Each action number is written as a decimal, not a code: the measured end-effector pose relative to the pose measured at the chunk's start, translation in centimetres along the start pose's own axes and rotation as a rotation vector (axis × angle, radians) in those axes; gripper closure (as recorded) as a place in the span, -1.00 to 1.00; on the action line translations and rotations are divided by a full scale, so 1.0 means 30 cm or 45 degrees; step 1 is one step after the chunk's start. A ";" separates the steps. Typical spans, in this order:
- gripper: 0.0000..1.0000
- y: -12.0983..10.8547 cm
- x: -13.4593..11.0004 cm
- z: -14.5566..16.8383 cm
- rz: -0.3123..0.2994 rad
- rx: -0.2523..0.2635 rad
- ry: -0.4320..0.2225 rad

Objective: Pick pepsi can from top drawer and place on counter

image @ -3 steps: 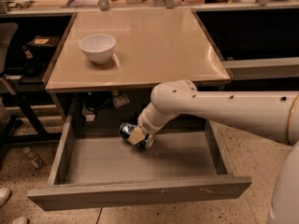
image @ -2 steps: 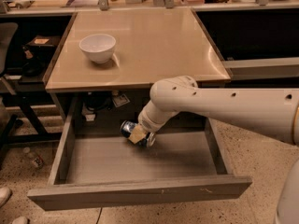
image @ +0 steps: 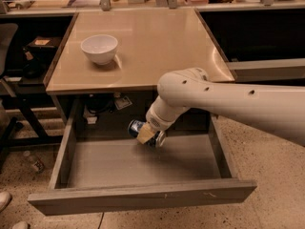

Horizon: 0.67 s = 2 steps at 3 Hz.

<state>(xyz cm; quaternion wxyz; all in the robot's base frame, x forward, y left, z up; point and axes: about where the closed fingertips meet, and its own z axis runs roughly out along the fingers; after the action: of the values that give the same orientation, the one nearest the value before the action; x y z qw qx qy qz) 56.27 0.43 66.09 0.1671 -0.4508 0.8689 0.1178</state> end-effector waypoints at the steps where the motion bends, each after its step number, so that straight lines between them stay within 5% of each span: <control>1: 1.00 -0.027 0.037 -0.106 0.051 0.033 -0.003; 2: 1.00 -0.085 0.080 -0.233 0.124 0.100 -0.010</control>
Offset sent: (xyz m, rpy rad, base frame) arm -0.0039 -0.1004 0.0894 -0.0338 -0.0558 -0.2165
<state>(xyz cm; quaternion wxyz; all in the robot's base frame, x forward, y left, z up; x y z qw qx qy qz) 55.79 -5.29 71.41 0.1820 -0.4007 0.8931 0.0933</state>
